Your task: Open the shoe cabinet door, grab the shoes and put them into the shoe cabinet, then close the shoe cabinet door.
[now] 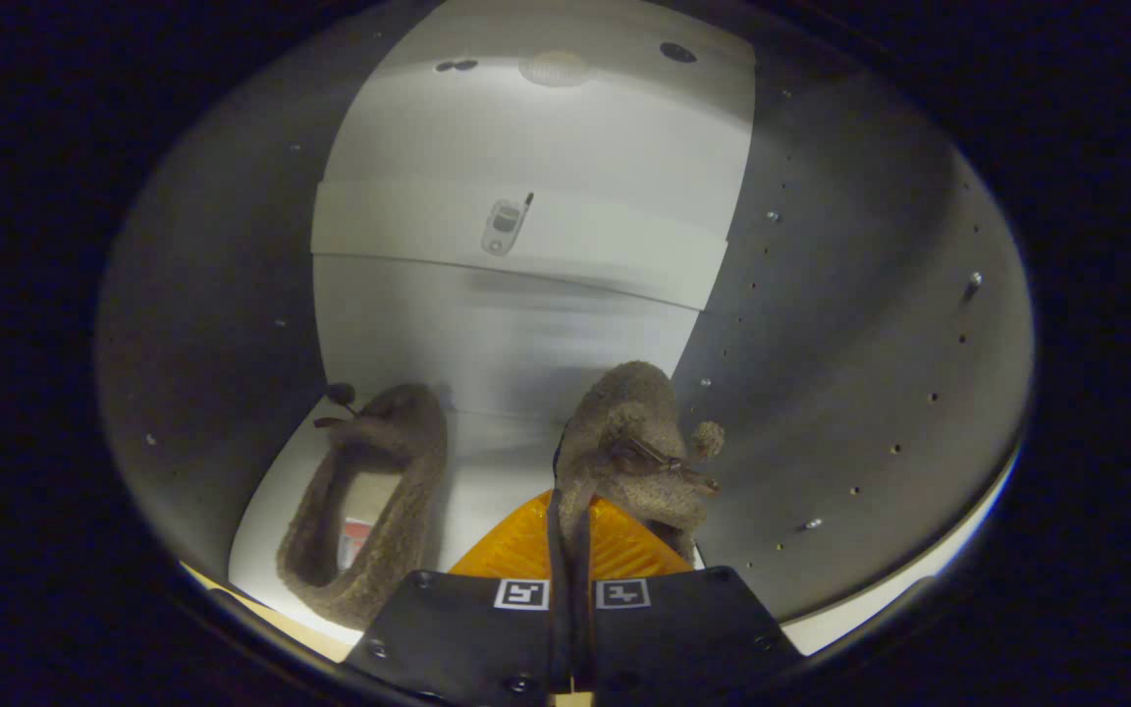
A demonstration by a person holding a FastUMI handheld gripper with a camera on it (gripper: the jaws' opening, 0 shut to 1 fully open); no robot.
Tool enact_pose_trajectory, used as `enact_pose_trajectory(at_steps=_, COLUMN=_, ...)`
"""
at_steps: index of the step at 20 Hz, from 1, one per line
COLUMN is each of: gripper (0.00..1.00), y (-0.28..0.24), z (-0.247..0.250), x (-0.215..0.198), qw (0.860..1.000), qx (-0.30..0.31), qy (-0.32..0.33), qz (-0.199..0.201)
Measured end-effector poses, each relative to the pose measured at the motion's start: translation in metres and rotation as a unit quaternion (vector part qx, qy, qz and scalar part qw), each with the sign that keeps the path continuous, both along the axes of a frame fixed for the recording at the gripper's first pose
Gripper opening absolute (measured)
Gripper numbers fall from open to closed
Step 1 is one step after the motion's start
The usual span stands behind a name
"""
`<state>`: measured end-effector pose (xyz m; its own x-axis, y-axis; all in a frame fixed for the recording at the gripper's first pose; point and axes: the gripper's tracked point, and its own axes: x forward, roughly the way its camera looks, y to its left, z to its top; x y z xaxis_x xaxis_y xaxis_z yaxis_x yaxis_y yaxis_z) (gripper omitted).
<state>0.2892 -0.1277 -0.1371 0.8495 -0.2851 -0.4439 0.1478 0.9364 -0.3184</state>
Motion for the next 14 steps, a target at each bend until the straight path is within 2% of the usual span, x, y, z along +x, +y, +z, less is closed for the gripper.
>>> enact_pose_trajectory(at_steps=5, gripper=0.04, y=0.004, z=-0.007, x=0.011, qw=1.000, qx=0.014, qy=-0.001, qz=0.002)
enact_pose_trajectory(at_steps=8, gripper=0.14, y=0.009, z=-0.010, x=0.017, qw=1.000, qx=0.021, qy=-0.009, qz=0.006)
enact_pose_trajectory(at_steps=9, gripper=0.11, y=0.012, z=-0.008, x=0.013, qw=1.000, qx=0.021, qy=-0.007, qz=0.007)
enact_pose_trajectory(at_steps=10, gripper=0.24, y=0.014, z=-0.009, x=0.011, qw=1.000, qx=0.022, qy=-0.005, qz=0.008)
enact_pose_trajectory(at_steps=14, gripper=0.24, y=0.021, z=0.000, x=0.003, qw=1.000, qx=0.022, qy=-0.016, qz=0.005)
